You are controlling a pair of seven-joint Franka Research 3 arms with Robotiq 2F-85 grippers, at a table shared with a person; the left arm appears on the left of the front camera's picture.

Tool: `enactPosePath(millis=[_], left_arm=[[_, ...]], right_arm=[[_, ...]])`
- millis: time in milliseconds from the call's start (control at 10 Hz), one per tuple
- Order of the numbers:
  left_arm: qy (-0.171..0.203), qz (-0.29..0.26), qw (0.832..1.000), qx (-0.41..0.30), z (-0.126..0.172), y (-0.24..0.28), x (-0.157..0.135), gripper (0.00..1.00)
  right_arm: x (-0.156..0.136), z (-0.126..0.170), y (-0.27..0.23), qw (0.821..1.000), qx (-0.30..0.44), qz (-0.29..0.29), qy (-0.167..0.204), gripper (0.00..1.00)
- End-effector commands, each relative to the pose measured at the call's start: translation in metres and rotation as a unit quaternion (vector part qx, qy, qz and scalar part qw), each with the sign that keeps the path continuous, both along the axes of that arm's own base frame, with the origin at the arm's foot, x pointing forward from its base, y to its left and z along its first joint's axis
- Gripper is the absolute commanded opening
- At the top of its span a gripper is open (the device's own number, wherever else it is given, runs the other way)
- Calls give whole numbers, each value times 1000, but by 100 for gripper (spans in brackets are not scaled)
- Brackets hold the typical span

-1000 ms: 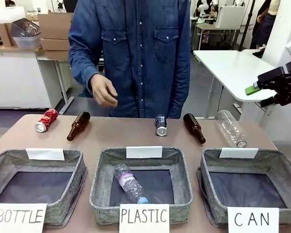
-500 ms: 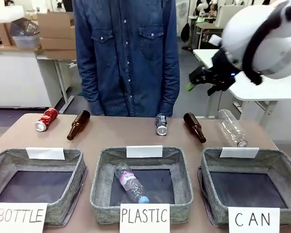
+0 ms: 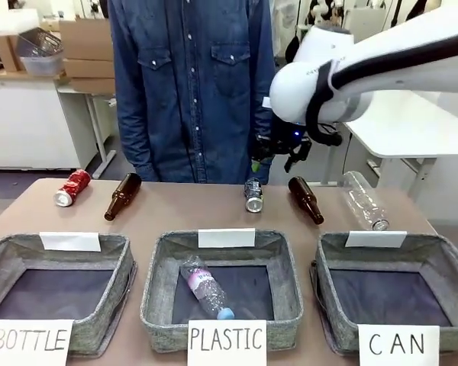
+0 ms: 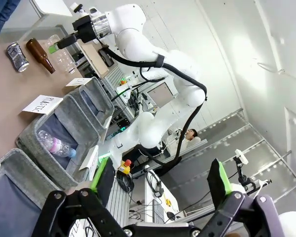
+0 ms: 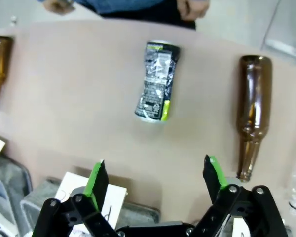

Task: Sort the can waste into the basket.
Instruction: Pick up the can waste from the table and place it in the right Fabric basket.

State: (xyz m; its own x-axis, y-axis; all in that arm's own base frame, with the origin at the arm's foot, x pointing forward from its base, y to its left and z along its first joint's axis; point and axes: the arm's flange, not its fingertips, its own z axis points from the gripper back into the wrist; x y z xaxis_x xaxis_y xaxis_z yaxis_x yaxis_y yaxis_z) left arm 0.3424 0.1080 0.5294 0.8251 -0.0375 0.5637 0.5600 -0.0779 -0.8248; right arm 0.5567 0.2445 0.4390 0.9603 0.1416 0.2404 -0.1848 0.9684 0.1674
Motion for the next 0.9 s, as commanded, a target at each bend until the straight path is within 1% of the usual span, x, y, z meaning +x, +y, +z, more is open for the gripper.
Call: enactPosePath(millis=[0,100,200,300,400,600,800], left_arm=[[-11,-8,1000,-1,1,1,-3,100],[-11,-8,1000,-1,1,1,-3,100],[-11,-8,1000,-1,1,1,-3,100],[-11,-8,1000,-1,1,1,-3,100],[-11,-8,1000,-1,1,1,-3,100],[-11,-8,1000,-1,1,1,-3,100],[-11,-8,1000,-1,1,1,-3,100]], right_arm=[[-9,16,-21,999,11,-2,-36,100],[0,0,0,1000,0,0,0,100],[14,-9,15,996,-79,-34,18,100],[41,-31,39,991,-117,-59,39,100],[57,-43,49,991,-118,-49,47,100],[76,-69,65,990,-113,-40,75,100],[91,-97,79,985,-137,-52,97,100]])
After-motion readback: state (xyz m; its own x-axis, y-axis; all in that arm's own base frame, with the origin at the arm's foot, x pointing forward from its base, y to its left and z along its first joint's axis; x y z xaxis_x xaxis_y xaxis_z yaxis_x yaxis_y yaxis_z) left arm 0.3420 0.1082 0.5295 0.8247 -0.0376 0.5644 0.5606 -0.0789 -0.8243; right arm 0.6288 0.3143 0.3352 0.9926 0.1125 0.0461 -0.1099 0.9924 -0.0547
